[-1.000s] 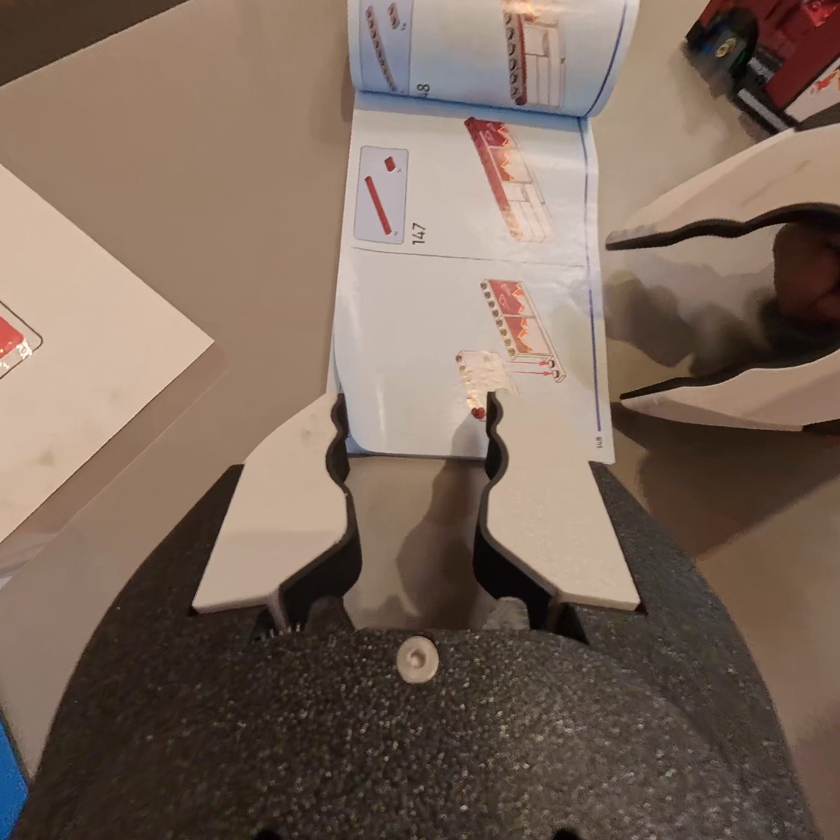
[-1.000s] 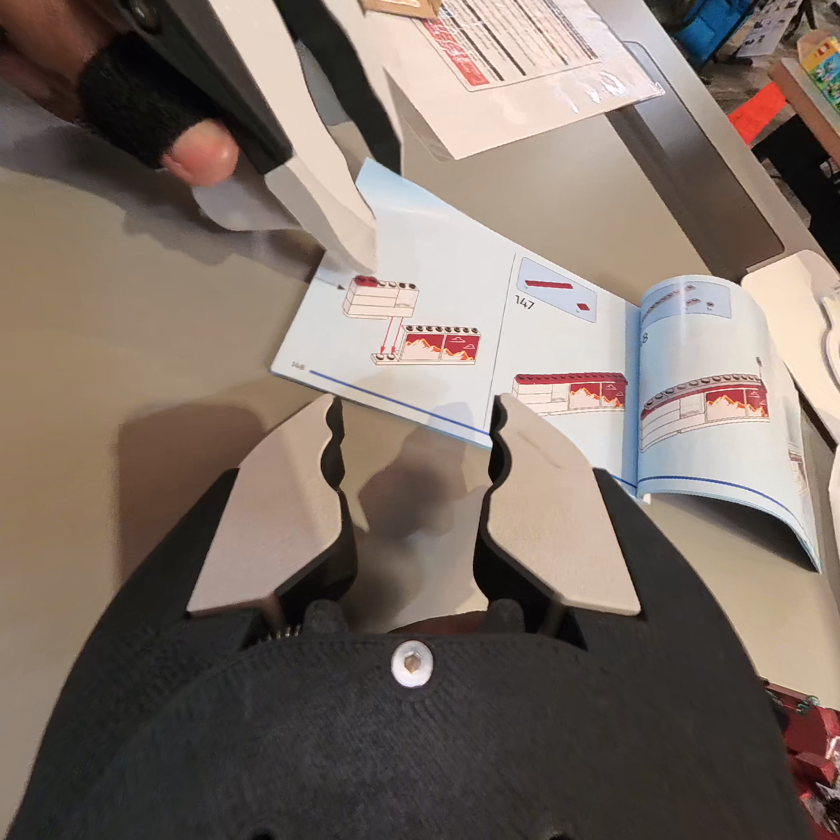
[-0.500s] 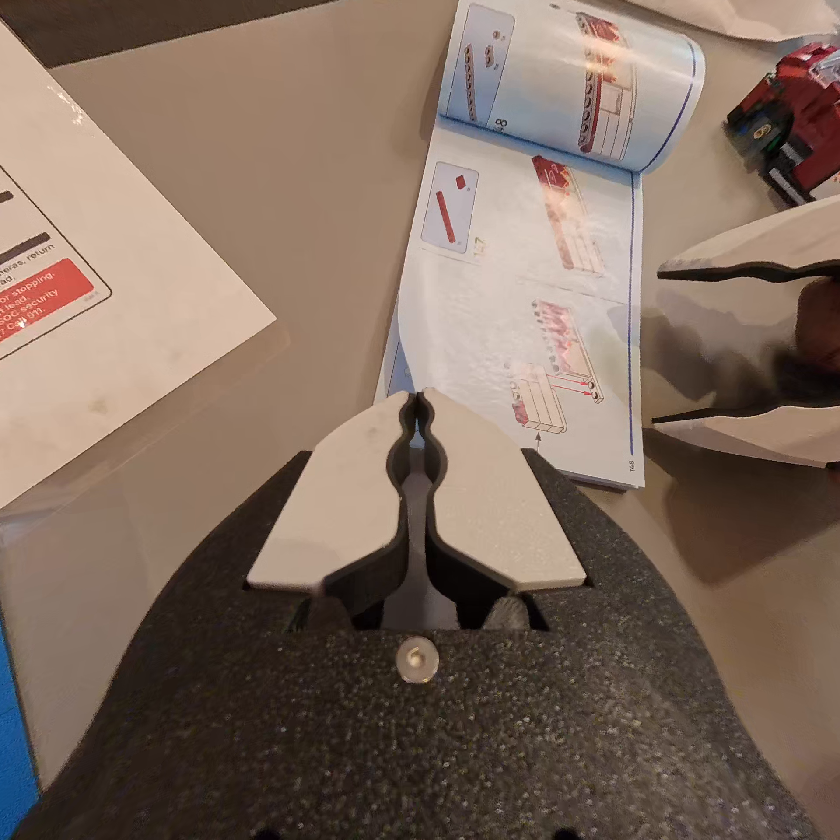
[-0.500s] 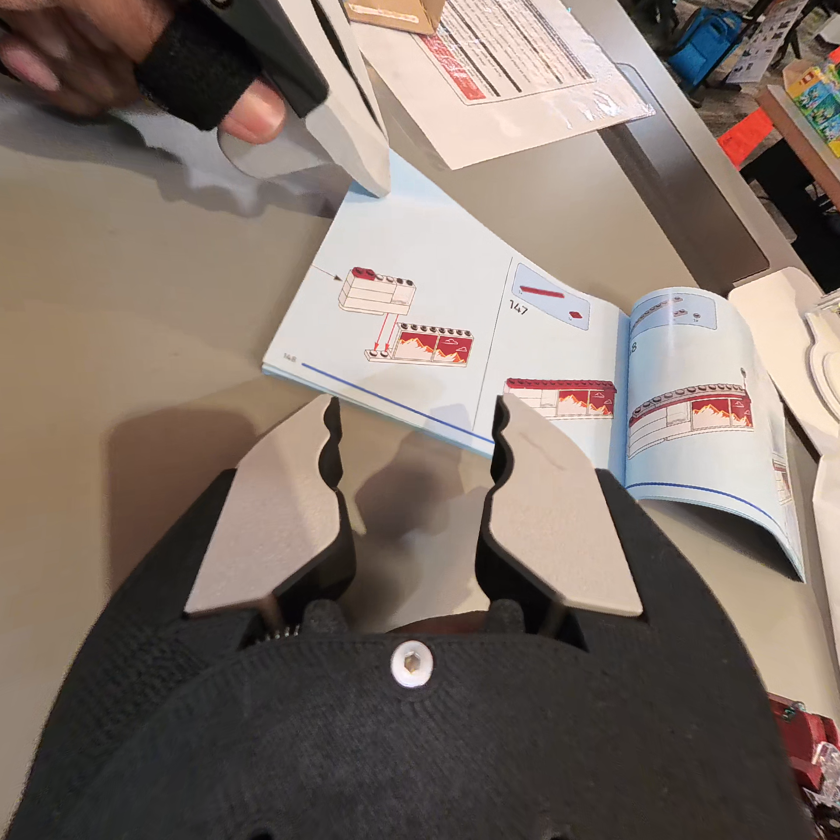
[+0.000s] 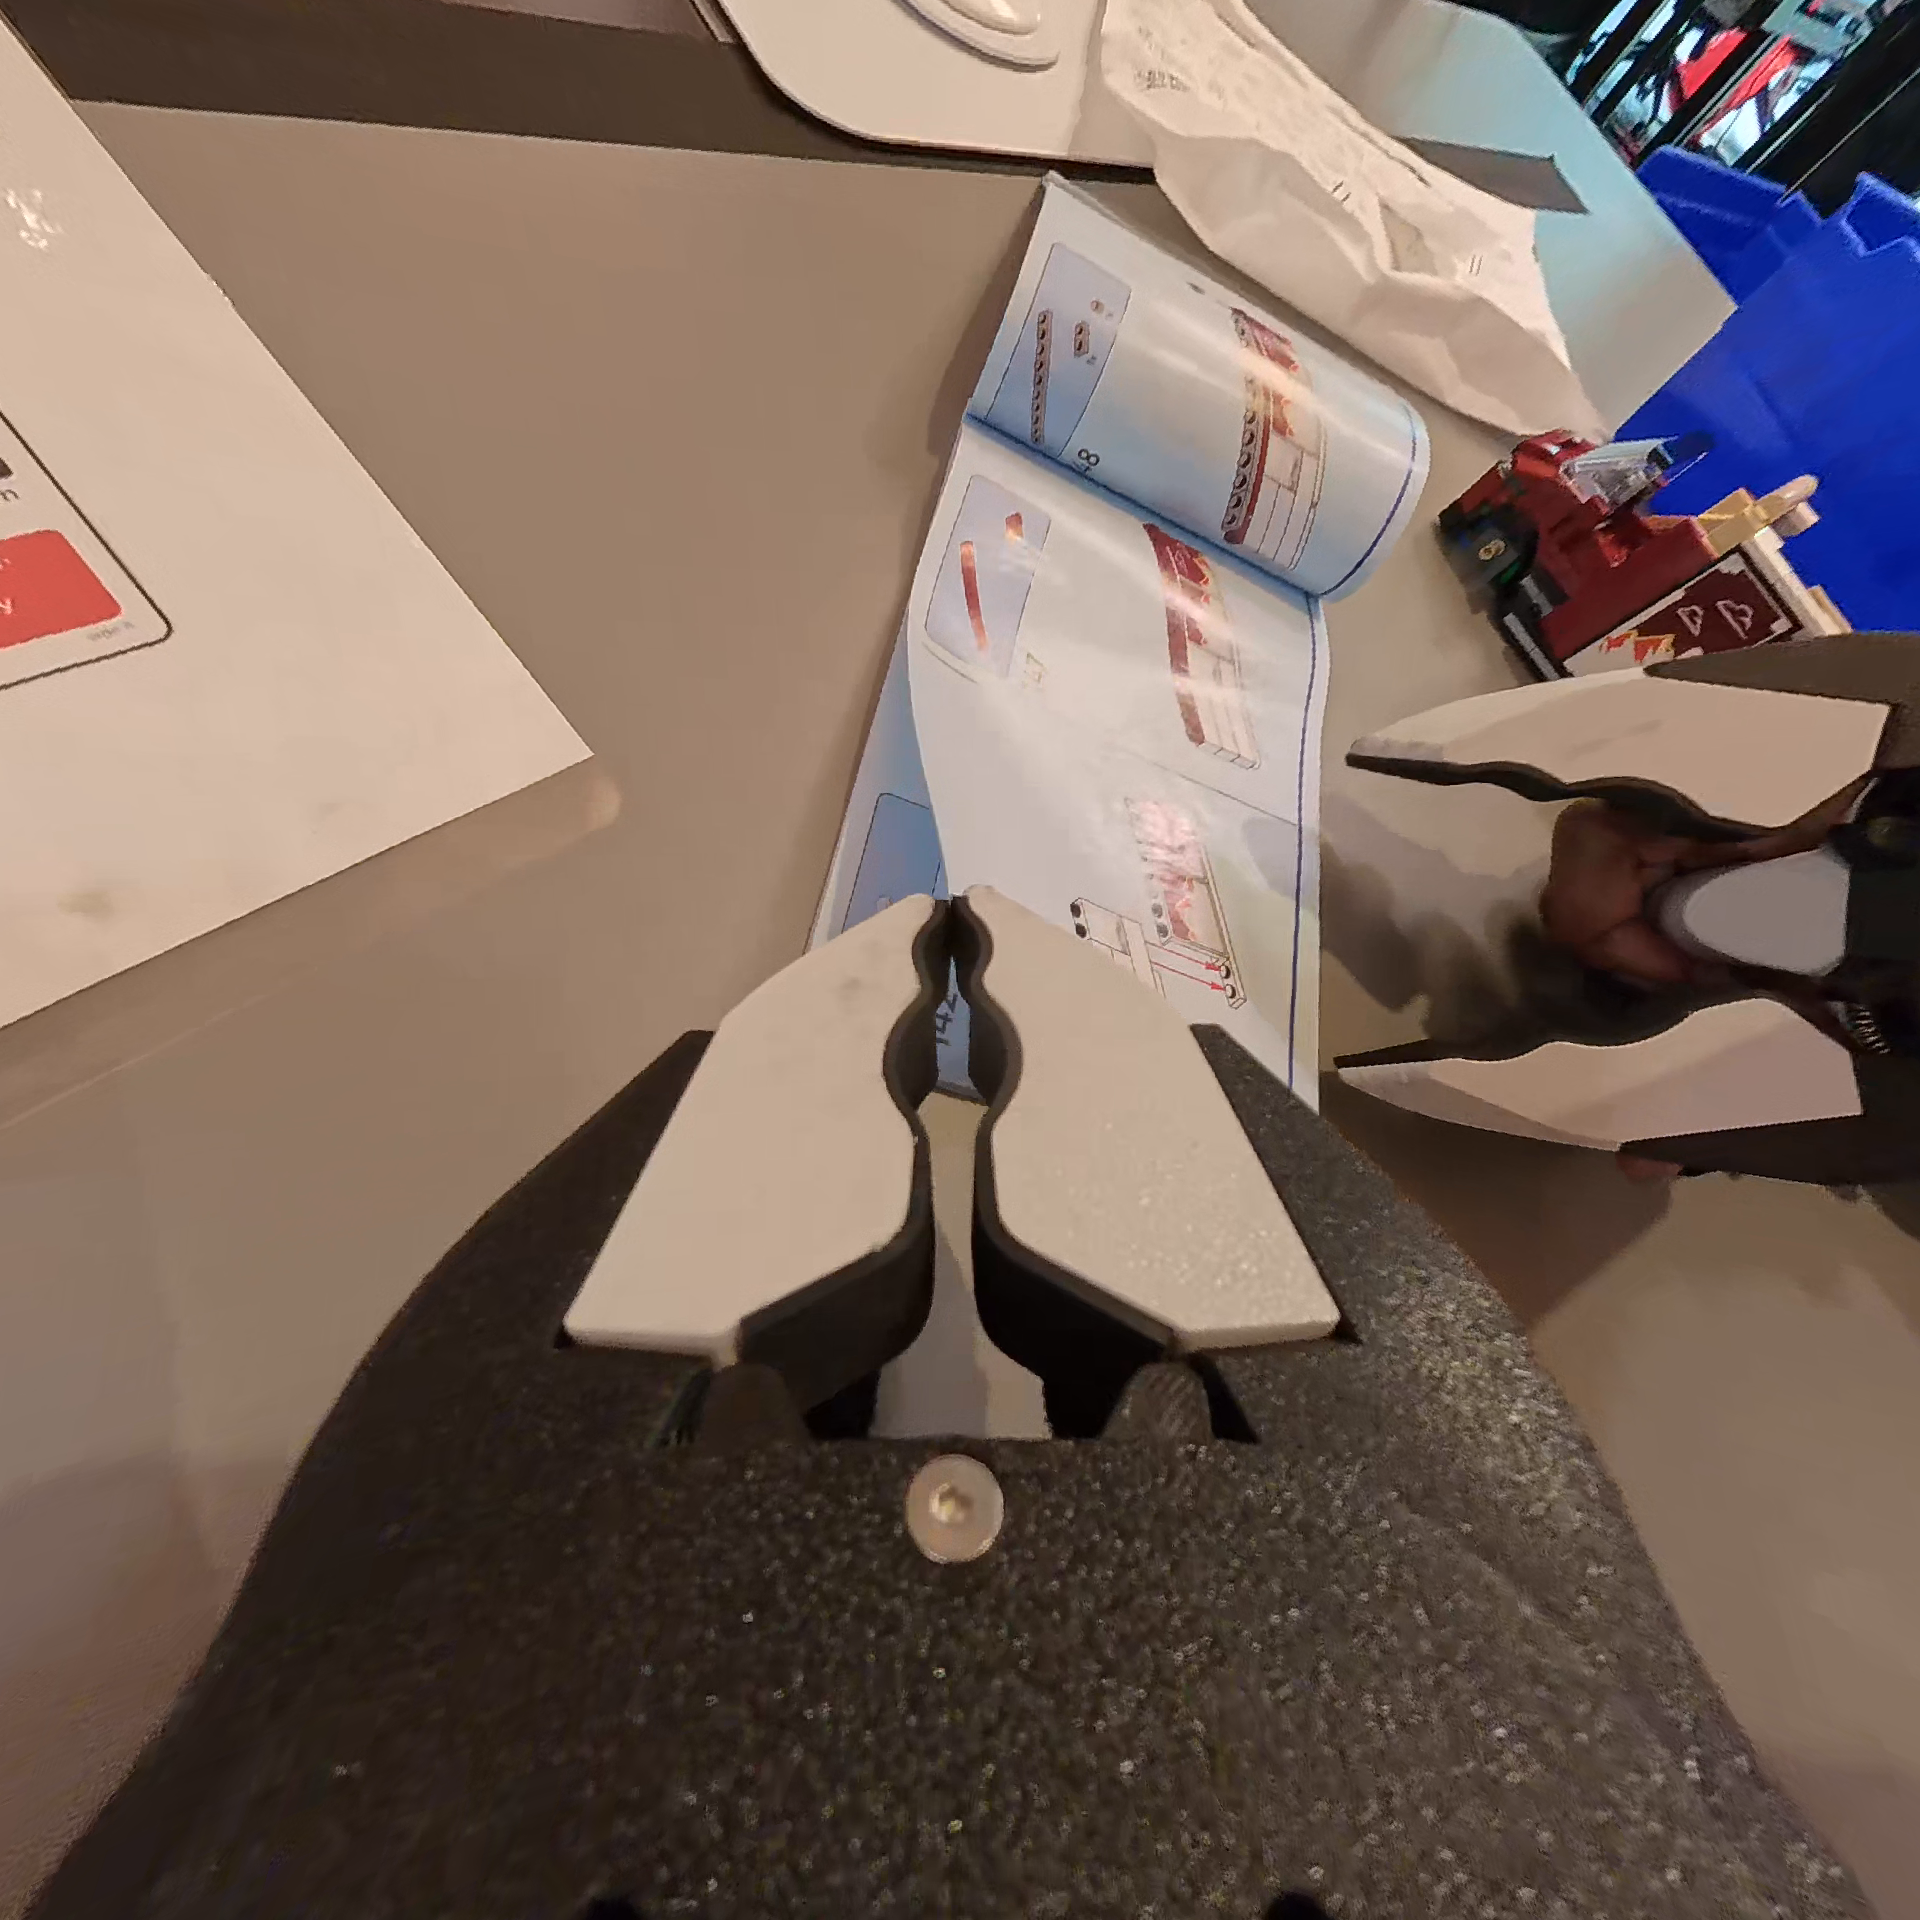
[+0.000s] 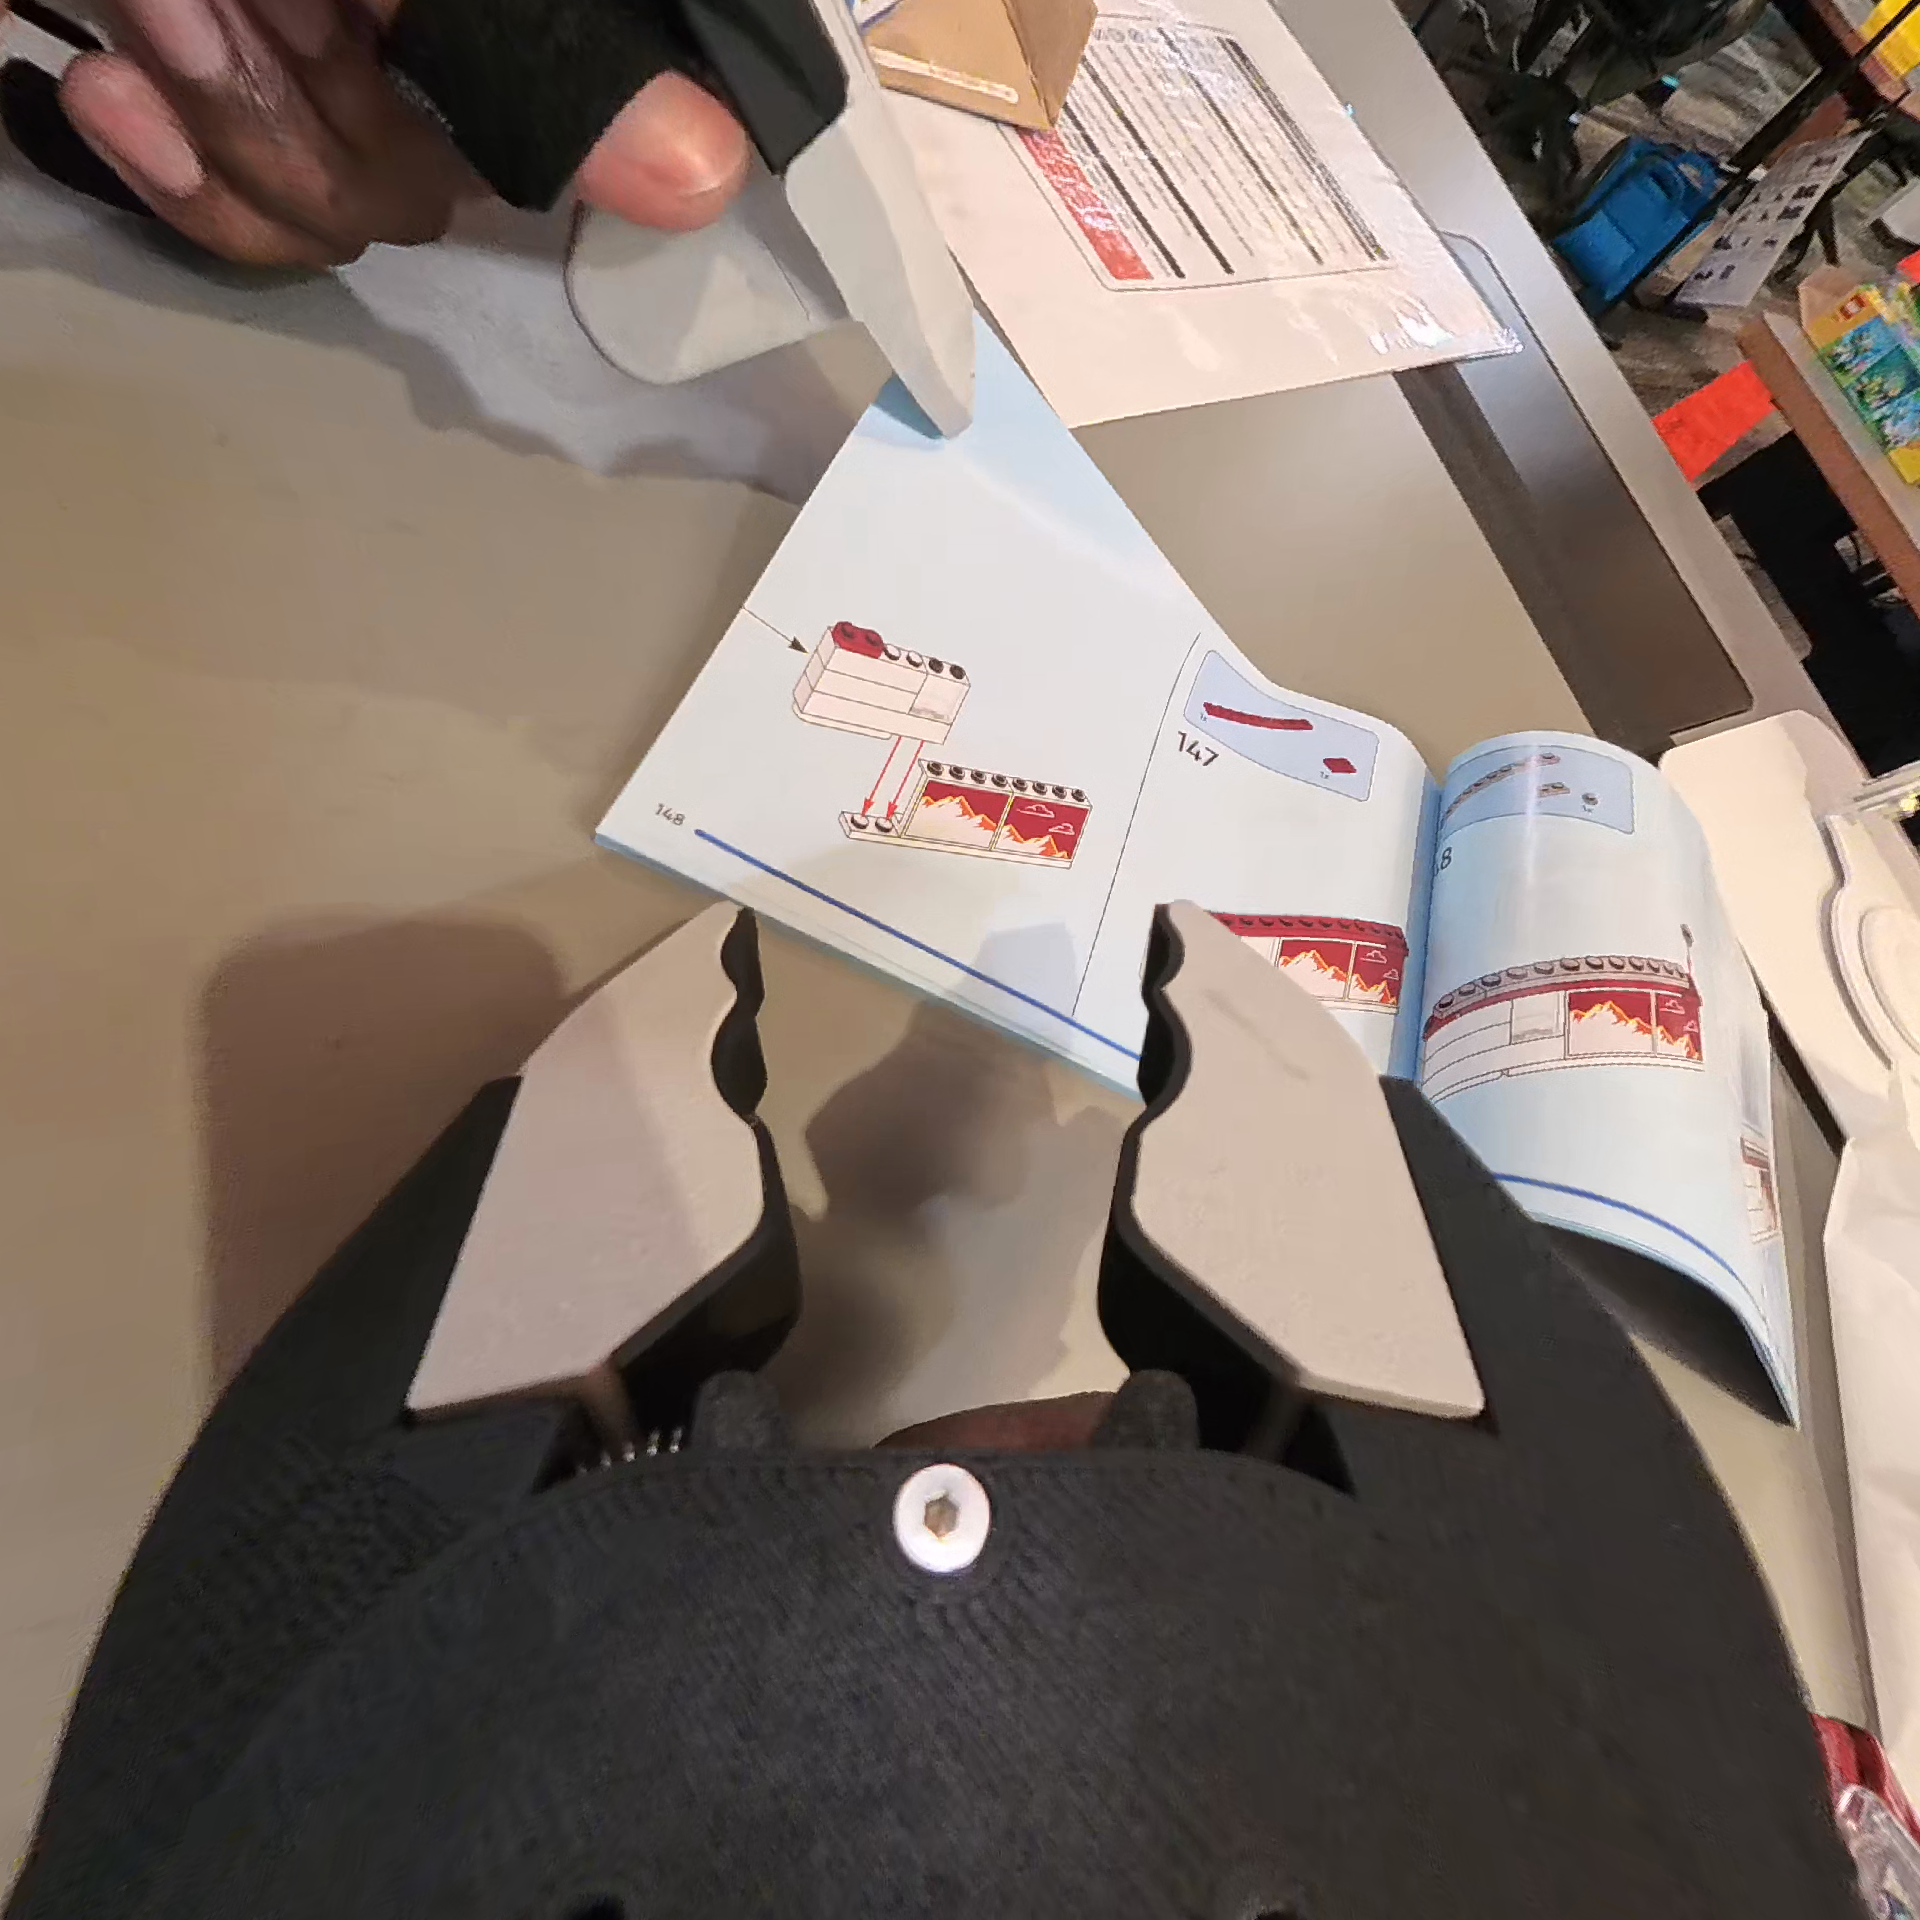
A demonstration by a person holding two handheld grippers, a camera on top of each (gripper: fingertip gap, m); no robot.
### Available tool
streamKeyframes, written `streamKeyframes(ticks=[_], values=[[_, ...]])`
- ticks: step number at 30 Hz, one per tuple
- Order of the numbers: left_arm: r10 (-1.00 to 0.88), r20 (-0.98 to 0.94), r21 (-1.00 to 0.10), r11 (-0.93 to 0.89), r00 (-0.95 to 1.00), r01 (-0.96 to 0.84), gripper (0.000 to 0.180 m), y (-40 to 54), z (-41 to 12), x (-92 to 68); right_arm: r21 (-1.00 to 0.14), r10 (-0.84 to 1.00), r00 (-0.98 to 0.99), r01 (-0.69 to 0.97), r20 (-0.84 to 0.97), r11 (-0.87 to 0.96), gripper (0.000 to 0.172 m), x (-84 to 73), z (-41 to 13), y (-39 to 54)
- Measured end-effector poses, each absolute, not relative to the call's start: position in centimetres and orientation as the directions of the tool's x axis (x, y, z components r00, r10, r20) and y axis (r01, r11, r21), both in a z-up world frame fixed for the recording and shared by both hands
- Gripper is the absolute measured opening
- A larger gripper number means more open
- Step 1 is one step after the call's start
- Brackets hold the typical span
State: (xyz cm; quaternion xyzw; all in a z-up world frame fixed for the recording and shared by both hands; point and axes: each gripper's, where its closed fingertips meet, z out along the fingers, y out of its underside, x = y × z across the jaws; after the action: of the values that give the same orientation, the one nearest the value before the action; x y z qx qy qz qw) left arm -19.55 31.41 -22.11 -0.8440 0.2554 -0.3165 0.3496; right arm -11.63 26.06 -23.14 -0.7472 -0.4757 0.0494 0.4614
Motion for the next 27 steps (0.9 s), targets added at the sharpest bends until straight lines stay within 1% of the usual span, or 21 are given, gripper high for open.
streamKeyframes(ticks=[12, 17, 24, 27], values=[[-0.598, 0.525, -0.736, -0.677, 0.605, -0.031, 0.0, 31.8, -20.6, -19.5, -0.755, 0.735, 0.51, 0.656, 0.447, 0.005, 0.072, -12.4, -21.9, 26.0], [-0.582, 0.568, -0.723, -0.69, 0.581, 0.016, 0.0, 31.9, -20.2, -19.5, -0.74, 0.726, 0.49, 0.671, 0.482, 0.038, 0.072, -12.7, -21.9, 26.0], [-0.581, 0.599, -0.715, -0.698, 0.551, 0.04, 0.0, 31.7, -19.9, -19.2, -0.719, 0.701, 0.464, 0.688, 0.541, 0.101, 0.071, -13.3, -21.7, 25.9], [-0.598, 0.595, -0.708, -0.706, 0.538, -0.001, 0.0, 31.2, -20.1, -18.9, -0.713, 0.689, 0.457, 0.689, 0.562, 0.125, 0.071, -13.4, -21.6, 25.9]])
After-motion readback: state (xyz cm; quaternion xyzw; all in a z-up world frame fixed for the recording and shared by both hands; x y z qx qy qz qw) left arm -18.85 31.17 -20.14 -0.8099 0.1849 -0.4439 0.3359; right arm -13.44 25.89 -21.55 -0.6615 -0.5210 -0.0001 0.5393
